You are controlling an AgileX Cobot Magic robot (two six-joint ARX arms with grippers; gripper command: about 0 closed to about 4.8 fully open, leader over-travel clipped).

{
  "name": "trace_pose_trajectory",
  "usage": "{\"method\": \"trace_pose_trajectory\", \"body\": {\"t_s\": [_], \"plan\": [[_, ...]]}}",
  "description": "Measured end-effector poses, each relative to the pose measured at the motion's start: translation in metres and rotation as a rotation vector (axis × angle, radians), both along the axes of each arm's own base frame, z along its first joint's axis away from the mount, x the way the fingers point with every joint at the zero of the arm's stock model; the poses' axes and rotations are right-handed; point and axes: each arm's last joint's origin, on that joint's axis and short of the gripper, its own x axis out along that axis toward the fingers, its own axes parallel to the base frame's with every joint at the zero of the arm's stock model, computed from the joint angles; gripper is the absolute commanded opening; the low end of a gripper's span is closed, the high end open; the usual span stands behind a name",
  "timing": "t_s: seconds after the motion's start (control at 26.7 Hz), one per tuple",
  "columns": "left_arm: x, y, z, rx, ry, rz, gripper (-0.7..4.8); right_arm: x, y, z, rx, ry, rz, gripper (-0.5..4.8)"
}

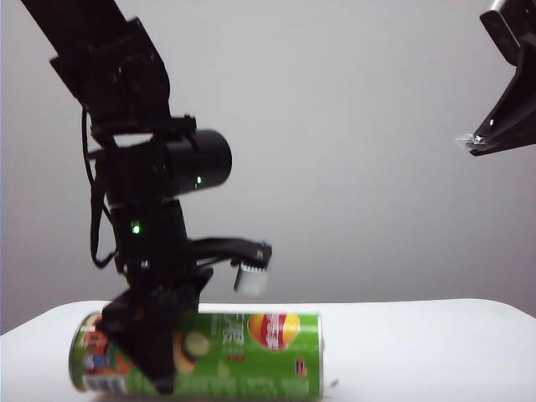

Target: Pick up the green tub of chips from the desk, pull out the transparent container with the chips inside partially, and then place the chips back on the desk.

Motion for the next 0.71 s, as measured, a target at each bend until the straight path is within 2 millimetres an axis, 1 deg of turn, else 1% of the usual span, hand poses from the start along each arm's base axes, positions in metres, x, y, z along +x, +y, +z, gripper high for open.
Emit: {"method": "trace_pose_trajectory", "body": {"t_s": [0.11,0.15,0.19,0.23,0.26,0.3,0.34,0.38,0.41,0.45,0.53,0.56,0.64,0.71], "plan": [[-0.001,0.001,0.019,-0.029,-0.049,0.0,2.78,0.001,0.0,0.001,0.014,-0.003,-0.015,0.0],[-0.003,0.002,0.032,-0.052,-0.084,0.001,2.78,0.003,0.0,0.003,0.032,-0.009,-0.032,0.03],[-0.004,0.003,0.043,-0.07,-0.113,0.003,2.77,0.005,0.0,0.006,0.056,-0.016,-0.053,0.2],[-0.006,0.004,0.051,-0.082,-0.13,0.007,2.77,0.007,0.001,0.007,0.072,-0.02,-0.066,0.47],[-0.008,0.005,0.06,-0.098,-0.151,0.013,2.77,0.008,0.001,0.009,0.087,-0.023,-0.076,0.9],[-0.01,0.007,0.068,-0.112,-0.17,0.015,2.77,0.01,0.001,0.011,0.106,-0.029,-0.09,1.18],[-0.012,0.008,0.078,-0.13,-0.195,0.017,2.77,0.011,0.001,0.012,0.121,-0.034,-0.099,1.29],[-0.016,0.011,0.092,-0.159,-0.231,0.024,2.77,0.013,0.001,0.015,0.157,-0.04,-0.102,1.29],[-0.018,0.013,0.1,-0.175,-0.249,0.032,2.77,0.015,0.002,0.015,0.176,-0.041,-0.094,1.44],[-0.024,0.016,0.115,-0.212,-0.275,0.032,2.77,0.021,0.004,0.015,0.236,-0.028,-0.063,1.67],[-0.032,0.019,0.13,-0.28,-0.285,0.015,2.77,0.027,0.005,0.013,0.288,-0.005,-0.037,1.97],[-0.035,0.02,0.136,-0.314,-0.286,0.007,2.77,0.031,0.006,0.012,0.322,0.014,-0.015,2.03],[-0.041,0.021,0.147,-0.379,-0.289,-0.011,2.77,0.037,0.008,0.01,0.39,0.045,0.033,2.03],[-0.042,0.021,0.15,-0.399,-0.293,-0.019,2.77,0.043,0.01,0.01,0.441,0.068,0.068,2.04]]}}
